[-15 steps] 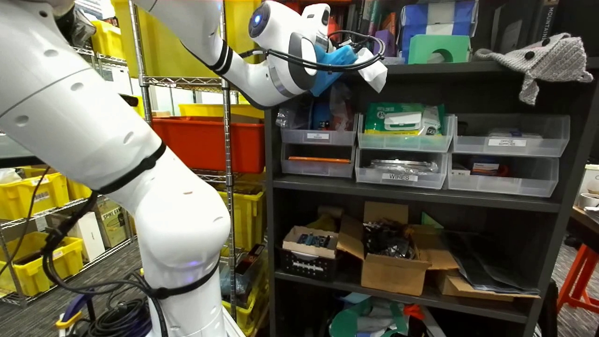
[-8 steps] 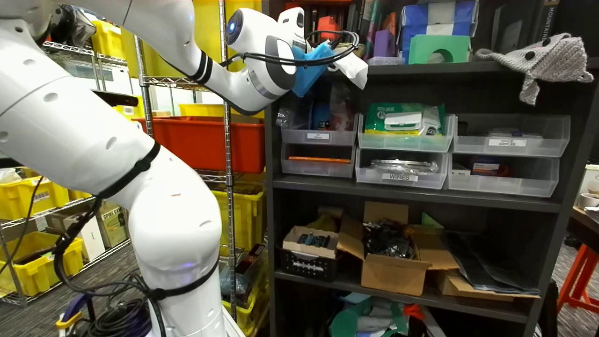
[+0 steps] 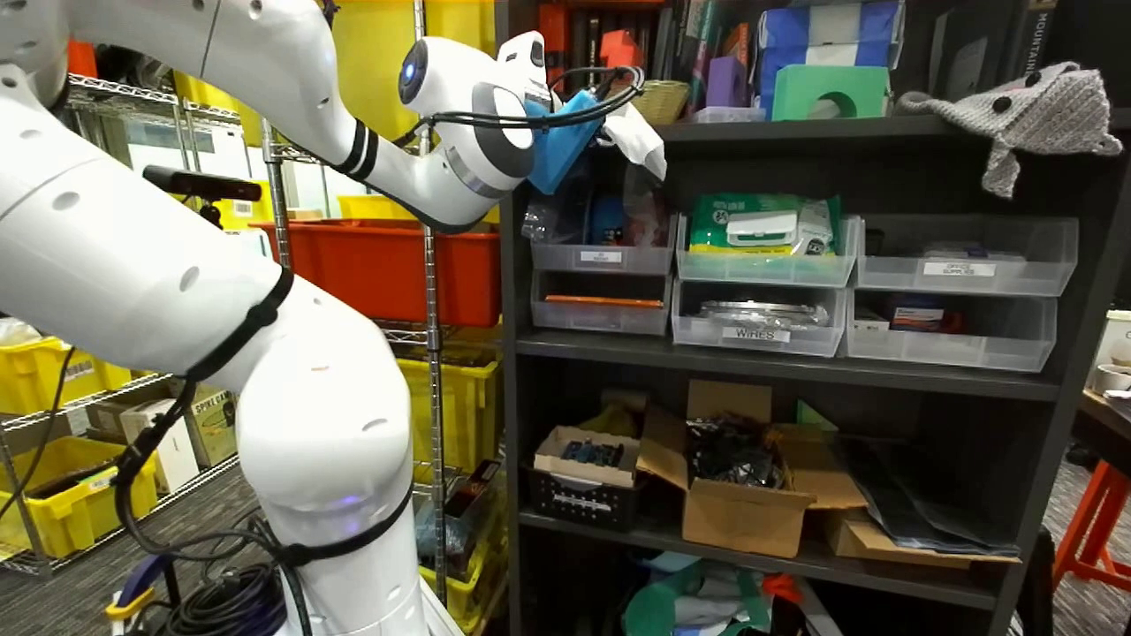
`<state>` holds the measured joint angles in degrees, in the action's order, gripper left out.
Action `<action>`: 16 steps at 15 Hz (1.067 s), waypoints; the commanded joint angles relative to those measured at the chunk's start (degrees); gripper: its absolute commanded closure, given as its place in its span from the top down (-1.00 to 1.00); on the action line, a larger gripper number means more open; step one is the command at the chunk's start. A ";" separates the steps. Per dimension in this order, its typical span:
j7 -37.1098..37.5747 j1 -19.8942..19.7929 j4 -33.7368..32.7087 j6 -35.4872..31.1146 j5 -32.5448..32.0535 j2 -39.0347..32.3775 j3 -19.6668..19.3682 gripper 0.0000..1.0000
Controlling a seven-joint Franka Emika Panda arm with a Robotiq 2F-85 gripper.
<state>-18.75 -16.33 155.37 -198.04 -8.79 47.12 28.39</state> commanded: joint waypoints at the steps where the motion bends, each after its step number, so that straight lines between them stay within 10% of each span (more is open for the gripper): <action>1: 1.46 -0.79 0.56 0.14 -0.45 0.72 1.37 -0.99; 8: 2.81 -1.51 0.42 -0.51 -0.33 -3.06 -3.87 -0.99; 16: 3.18 6.24 -0.27 3.19 -1.49 -9.85 -22.17 -0.99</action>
<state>-15.95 -15.41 156.51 -197.29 -8.97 39.88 13.68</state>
